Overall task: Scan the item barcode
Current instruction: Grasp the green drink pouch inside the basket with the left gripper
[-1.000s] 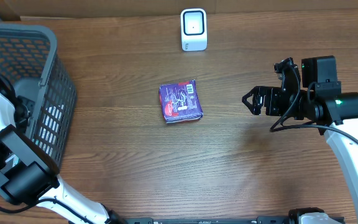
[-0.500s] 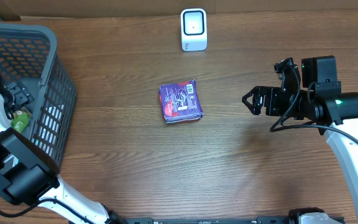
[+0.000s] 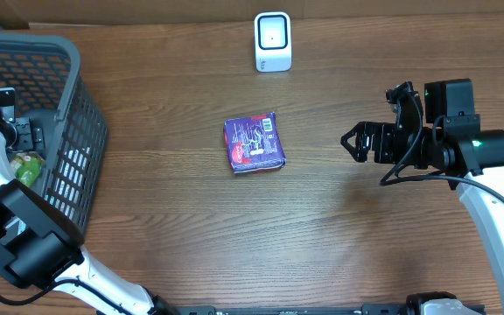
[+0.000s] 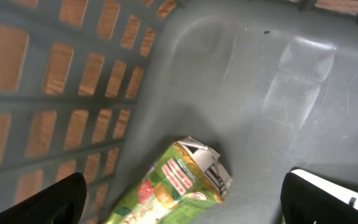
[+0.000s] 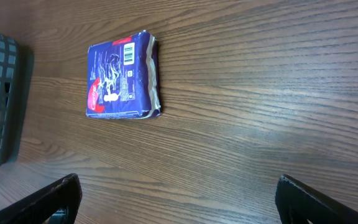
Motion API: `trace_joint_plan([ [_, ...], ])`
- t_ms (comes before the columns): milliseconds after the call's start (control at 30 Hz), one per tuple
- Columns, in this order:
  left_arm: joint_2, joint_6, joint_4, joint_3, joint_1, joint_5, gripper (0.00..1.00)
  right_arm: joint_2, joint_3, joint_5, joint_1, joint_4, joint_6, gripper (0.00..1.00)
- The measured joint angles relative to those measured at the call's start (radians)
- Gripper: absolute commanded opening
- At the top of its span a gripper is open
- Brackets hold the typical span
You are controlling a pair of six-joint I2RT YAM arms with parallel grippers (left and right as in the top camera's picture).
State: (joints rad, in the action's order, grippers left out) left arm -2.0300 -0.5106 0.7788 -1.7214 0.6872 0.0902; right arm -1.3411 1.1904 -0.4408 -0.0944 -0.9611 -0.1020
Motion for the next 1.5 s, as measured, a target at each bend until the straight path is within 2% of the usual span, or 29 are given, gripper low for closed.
trace_joint_plan([
  [267,0.0,-0.118,-0.023,0.0,0.0,0.041,0.96,0.0,0.0,0.0,0.0,-0.002,0.0,1.0],
  [833,-0.015,-0.174,-0.023,0.012,0.029,0.063,0.89,0.0,0.0,0.0,0.0,-0.019,0.0,1.0],
  [1033,-0.069,-0.174,0.045,0.035,0.028,0.019,0.74,0.0,0.0,-0.001,0.0,-0.019,0.0,1.0],
  [1233,-0.096,-0.166,0.079,0.038,0.028,-0.011,0.66,0.0,0.0,0.0,0.0,-0.018,0.0,1.0],
  [1300,-0.096,-0.148,0.089,0.038,0.028,-0.012,0.57,0.0,0.0,0.0,0.0,-0.018,0.0,1.0],
  [1400,-0.096,-0.112,0.098,0.041,0.028,-0.016,0.37,0.0,0.0,0.0,0.0,-0.018,0.0,1.0],
  [1467,-0.096,-0.093,0.104,0.049,0.028,-0.019,0.29,0.0,0.0,0.0,0.0,-0.018,0.0,1.0],
  [1500,-0.096,-0.086,0.109,0.051,0.028,-0.019,0.29,0.0,0.0,0.0,0.0,-0.019,0.0,1.0],
])
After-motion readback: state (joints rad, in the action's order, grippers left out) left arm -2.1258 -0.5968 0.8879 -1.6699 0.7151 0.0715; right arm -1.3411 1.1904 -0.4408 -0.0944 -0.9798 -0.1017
